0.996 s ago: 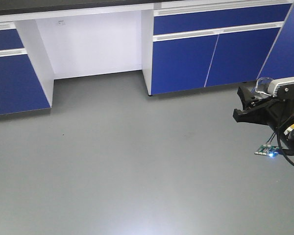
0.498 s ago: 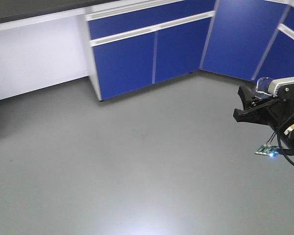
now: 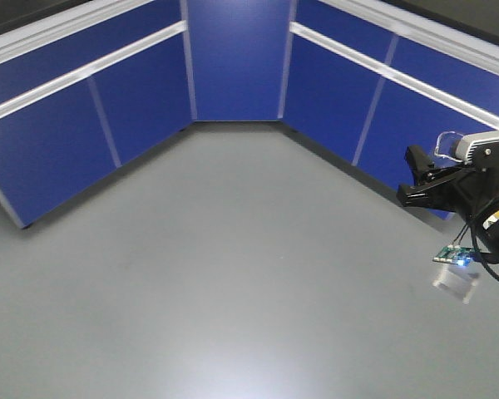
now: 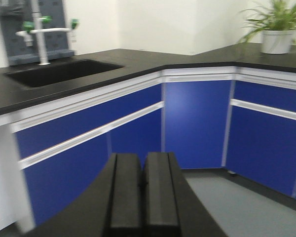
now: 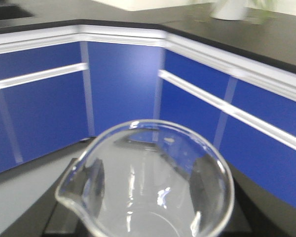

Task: Grab beaker and place in storage area
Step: 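Back the base away from the bench and turn, holding the beaker, then drive the base to the other black bench with the wall socket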

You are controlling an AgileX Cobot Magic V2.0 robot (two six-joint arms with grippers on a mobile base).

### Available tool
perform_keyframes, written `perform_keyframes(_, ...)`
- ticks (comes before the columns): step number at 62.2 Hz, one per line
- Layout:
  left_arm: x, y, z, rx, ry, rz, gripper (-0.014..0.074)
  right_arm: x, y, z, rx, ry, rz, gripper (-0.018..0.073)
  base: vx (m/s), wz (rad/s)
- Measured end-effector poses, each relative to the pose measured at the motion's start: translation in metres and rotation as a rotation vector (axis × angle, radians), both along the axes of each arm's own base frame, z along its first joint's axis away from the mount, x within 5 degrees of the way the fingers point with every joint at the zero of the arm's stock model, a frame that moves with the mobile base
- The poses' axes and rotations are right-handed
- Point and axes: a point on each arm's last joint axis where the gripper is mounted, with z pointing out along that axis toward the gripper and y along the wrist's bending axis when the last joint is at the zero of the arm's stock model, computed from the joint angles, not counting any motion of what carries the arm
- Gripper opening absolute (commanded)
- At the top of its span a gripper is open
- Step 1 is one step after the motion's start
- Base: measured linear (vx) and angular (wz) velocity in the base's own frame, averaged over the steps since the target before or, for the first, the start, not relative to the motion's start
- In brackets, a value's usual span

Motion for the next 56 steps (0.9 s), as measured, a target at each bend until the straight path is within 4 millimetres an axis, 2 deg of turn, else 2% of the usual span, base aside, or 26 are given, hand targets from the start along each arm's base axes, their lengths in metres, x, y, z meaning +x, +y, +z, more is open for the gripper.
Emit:
perform_keyframes(34,0.0,0.0,0.0,0.0,0.0,0.0,-0.0006,0.0,0.0002,0.0,-0.001,0.0,0.002,0.0106,0.16,-0.61)
perform_keyframes(56,0.0,0.0,0.0,0.0,0.0,0.0,-0.0006,-0.0001,0.0004,0.0,-0.003,0.0,0.005,0.0106,0.12,-0.47)
